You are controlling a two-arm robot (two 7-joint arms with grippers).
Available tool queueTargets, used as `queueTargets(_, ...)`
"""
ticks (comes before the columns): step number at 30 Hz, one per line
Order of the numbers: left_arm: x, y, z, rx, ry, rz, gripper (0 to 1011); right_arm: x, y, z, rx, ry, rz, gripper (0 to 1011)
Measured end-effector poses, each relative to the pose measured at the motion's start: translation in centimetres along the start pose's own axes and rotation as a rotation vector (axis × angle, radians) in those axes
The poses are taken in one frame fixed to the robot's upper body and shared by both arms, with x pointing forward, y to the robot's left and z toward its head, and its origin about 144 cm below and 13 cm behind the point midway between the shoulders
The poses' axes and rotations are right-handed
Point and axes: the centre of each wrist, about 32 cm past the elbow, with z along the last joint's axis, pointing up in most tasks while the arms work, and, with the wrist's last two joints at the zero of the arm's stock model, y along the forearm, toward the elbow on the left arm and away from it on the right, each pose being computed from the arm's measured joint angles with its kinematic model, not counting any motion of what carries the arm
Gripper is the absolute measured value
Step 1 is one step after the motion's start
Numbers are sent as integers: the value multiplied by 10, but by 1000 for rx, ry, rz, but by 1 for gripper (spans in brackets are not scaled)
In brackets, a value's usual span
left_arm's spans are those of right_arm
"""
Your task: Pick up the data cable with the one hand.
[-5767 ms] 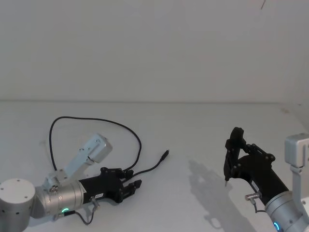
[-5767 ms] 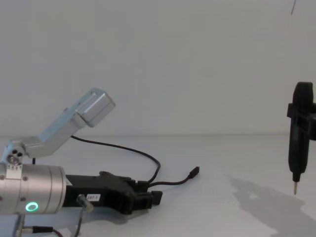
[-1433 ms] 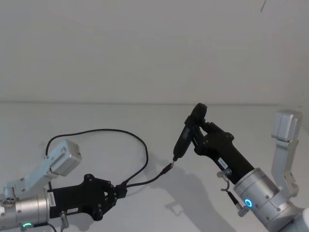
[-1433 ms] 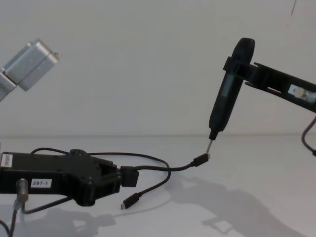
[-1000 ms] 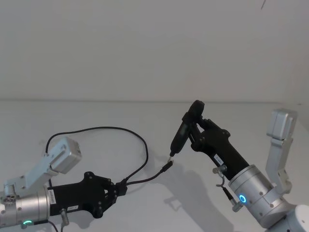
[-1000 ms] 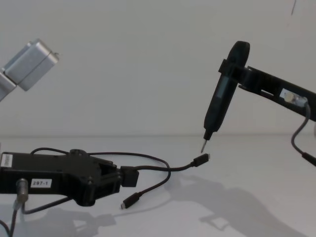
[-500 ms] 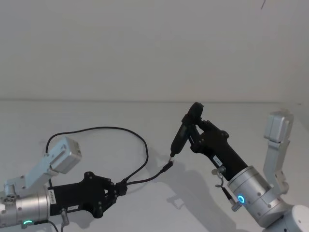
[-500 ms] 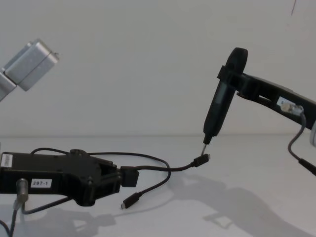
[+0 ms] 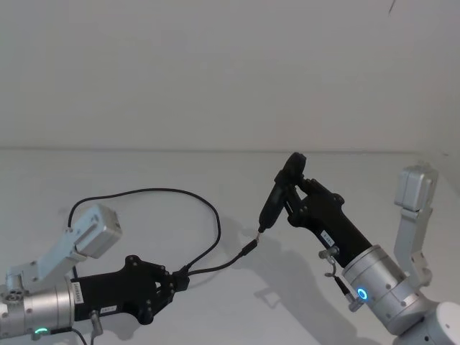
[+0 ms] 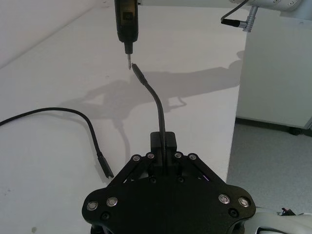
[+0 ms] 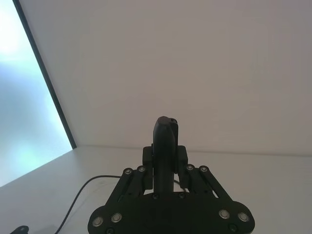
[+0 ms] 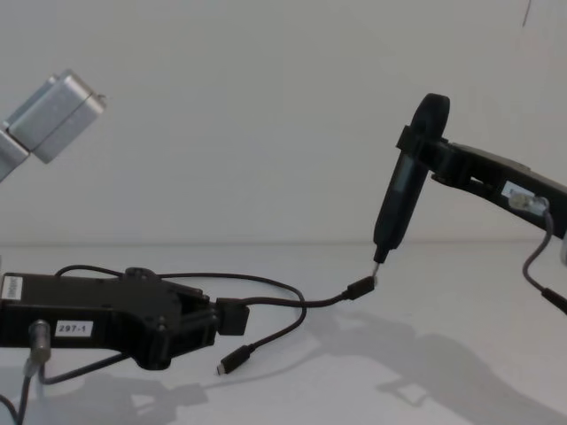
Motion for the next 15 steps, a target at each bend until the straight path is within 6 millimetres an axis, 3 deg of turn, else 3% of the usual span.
queueTargets(15,0,0,0,0,0,0,39,8,-4,3,-15,-7,6,279)
